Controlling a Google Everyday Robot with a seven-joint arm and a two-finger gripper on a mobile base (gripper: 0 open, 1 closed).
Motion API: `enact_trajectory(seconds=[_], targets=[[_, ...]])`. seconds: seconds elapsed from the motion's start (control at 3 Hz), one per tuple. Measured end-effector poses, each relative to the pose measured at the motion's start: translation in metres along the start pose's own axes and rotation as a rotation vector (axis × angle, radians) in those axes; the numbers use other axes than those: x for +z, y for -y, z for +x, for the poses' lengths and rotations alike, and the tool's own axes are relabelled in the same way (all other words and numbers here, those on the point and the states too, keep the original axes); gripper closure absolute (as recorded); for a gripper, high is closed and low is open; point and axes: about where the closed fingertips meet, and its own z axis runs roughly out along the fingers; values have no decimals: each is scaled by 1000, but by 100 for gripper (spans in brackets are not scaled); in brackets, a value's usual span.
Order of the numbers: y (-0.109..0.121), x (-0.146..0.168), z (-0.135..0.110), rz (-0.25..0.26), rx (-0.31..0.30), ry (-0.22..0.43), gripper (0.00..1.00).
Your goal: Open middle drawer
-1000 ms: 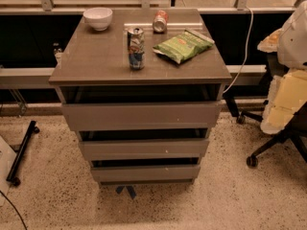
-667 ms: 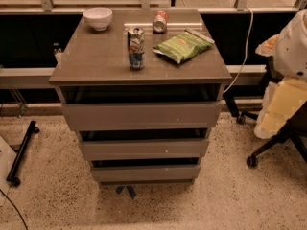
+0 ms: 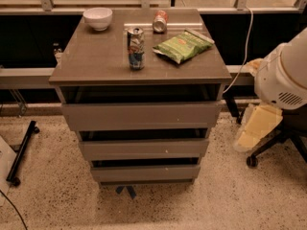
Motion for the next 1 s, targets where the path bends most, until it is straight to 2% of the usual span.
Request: enact_trajectory(seconds=[0.33,1.0], targets=[[-4,27,5,-13,58,43,0],[-13,43,0,-38,51,56,0]])
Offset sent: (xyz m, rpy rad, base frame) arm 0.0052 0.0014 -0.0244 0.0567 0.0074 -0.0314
